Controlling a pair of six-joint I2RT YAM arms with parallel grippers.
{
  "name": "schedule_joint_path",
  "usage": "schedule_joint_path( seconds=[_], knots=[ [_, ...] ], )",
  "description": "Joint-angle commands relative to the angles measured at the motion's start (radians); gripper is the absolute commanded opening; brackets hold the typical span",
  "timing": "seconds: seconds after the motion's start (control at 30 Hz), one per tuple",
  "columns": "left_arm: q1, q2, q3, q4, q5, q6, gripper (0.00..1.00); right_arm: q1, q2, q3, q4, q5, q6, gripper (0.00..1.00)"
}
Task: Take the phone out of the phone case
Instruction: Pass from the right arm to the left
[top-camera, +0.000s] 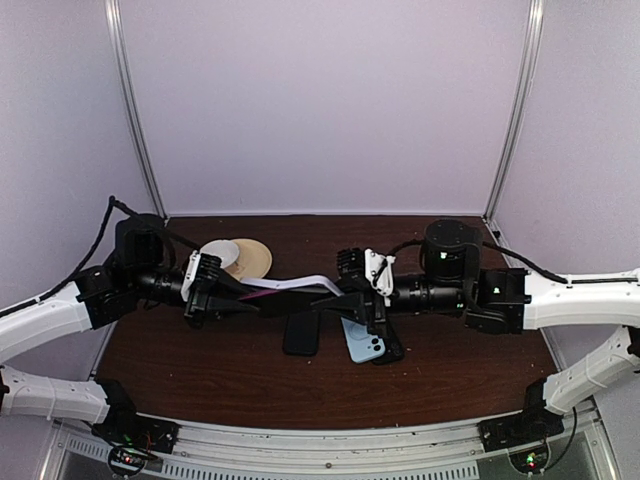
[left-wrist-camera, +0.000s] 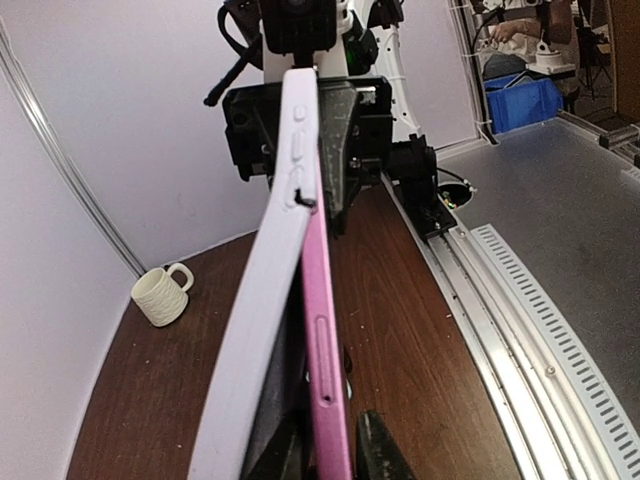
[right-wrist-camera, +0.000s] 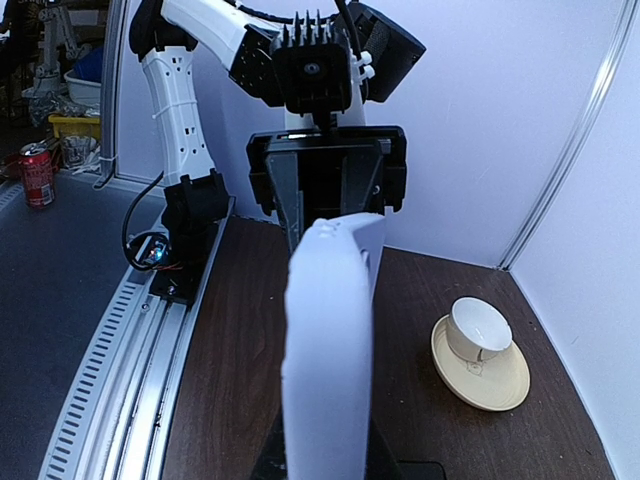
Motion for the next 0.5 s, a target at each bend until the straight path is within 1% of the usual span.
schedule_joint_path(
  seconds=[0.0,0.13,0.27,0.37,0.43,0.47],
  knots=[
    [-0.002,0.005,0.017,0.109,-0.041,-0.054,0.15,0.031,0.000,0.057,0.116,-0.056,-0.005,0.00],
    [-0.001,0.002,0.018,0.115,-0.069,-0.050,0.00,0.033,0.003,0.054,0.106,-0.050,-0.002,0.00],
    [-0.002,-0.001,0.018,0.095,-0.110,-0.009,0.00,0.034,-0.002,0.043,0.070,-0.049,0.007,0.00],
    [-0.001,0.000,0.019,0.082,-0.120,0.032,0.00,0.033,-0.008,0.022,0.056,-0.039,0.031,0.24],
    [-0.002,-0.001,0.019,0.049,-0.126,0.051,0.00,0.033,-0.017,0.010,0.040,-0.036,0.045,0.36],
    [-0.001,-0.002,0.019,0.044,-0.128,0.060,0.00,0.033,-0.023,0.001,0.033,-0.034,0.050,0.48]
  ],
)
